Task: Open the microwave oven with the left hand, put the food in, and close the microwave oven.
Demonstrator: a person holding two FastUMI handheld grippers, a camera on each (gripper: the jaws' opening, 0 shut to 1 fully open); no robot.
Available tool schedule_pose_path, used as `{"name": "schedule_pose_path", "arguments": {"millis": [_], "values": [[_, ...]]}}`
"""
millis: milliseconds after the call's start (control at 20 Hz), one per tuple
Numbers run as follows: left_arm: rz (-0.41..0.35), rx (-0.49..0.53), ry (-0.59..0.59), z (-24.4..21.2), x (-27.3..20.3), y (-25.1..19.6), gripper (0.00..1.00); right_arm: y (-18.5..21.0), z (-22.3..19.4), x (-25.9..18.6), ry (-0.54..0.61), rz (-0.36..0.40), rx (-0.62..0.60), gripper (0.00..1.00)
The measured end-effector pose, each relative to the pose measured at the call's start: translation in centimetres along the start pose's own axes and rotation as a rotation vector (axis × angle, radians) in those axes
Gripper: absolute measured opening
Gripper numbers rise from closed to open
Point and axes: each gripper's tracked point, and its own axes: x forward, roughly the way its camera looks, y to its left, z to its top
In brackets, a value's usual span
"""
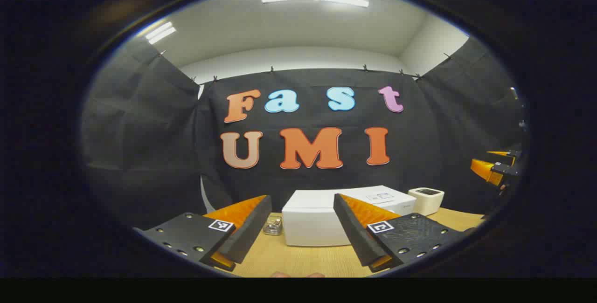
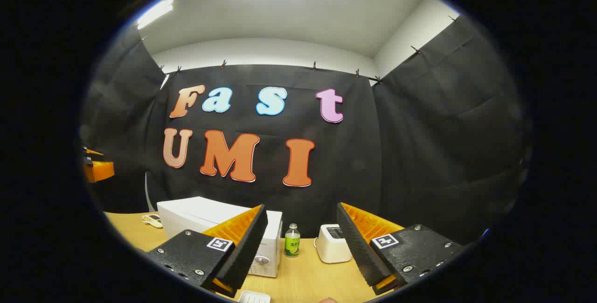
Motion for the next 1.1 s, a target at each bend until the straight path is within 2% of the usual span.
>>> {"name": "schedule_pose_path", "arguments": {"millis": [200, 250, 350, 450, 750, 900, 1100], "values": [[-0.015, -0.064, -0.006, 1.6, 0.8, 1.7, 0.90, 1.5, -0.4, 0.3, 0.072, 0.042, -0.040, 0.93], [-0.019, -0.081, -0.014, 2.2, 1.0, 1.9, 0.88, 1.7, 0.0, 0.4, 0.078, 0.046, -0.038, 0.93], [-0.021, -0.099, -0.027, 3.3, 1.3, 2.6, 0.90, 1.9, 0.8, 0.6, 0.071, 0.054, -0.041, 0.91], [-0.046, -0.131, -0.014, 3.8, 1.4, 2.2, 0.88, 2.4, 1.4, 0.5, 0.066, 0.072, -0.024, 0.90], [-0.069, -0.098, 0.009, 4.3, 0.9, 0.5, 0.88, 1.8, 3.0, -0.8, 0.045, 0.085, -0.023, 0.89], [-0.066, -0.073, 0.010, 4.4, 0.8, -0.8, 0.88, 2.2, 3.6, -1.6, 0.037, 0.117, -0.004, 0.91], [-0.106, -0.100, 0.000, 4.5, 0.9, -3.6, 0.90, 2.4, 3.5, -2.0, 0.045, 0.159, -0.002, 0.94]]}}
